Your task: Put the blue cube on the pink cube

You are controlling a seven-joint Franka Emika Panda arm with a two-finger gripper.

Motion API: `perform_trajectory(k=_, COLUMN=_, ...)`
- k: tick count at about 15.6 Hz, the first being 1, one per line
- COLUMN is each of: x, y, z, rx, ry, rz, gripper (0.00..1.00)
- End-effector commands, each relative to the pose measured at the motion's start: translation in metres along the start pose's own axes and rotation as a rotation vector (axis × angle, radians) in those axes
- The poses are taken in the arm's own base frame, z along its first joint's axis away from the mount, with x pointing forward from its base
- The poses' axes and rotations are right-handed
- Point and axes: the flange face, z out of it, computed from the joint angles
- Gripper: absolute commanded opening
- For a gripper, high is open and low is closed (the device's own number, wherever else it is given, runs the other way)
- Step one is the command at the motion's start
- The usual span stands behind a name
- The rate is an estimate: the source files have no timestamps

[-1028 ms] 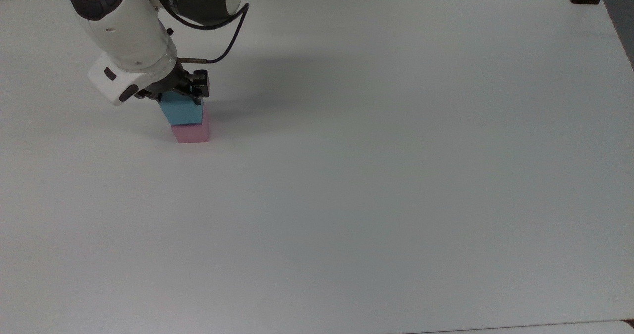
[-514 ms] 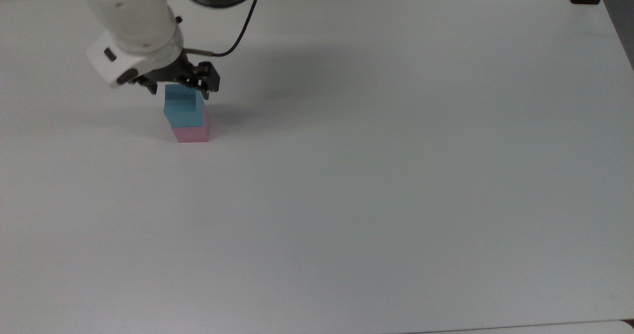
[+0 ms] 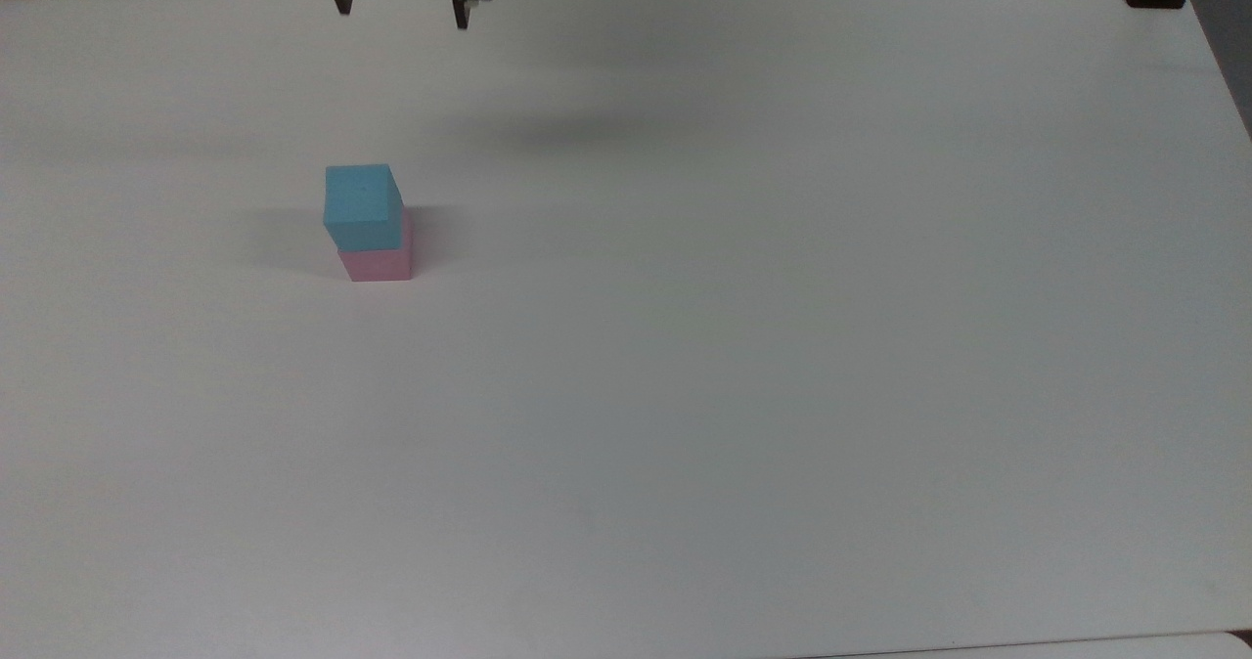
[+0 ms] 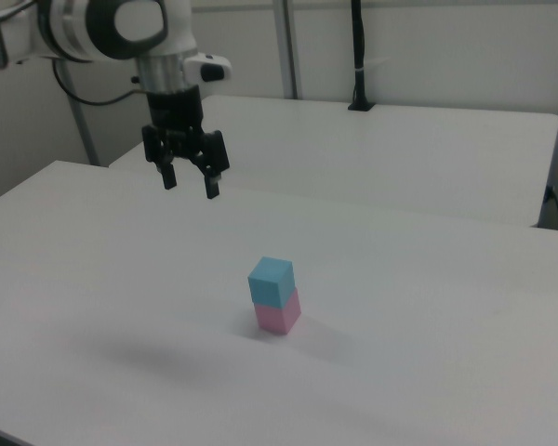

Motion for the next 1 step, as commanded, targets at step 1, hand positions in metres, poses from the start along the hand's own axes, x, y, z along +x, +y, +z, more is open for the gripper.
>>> perform_trajectory(k=1, x=-0.0131, y=-0.0014, z=0.0003, rx=-0.008, ry=-0.005, rz=0.009, gripper=1.00)
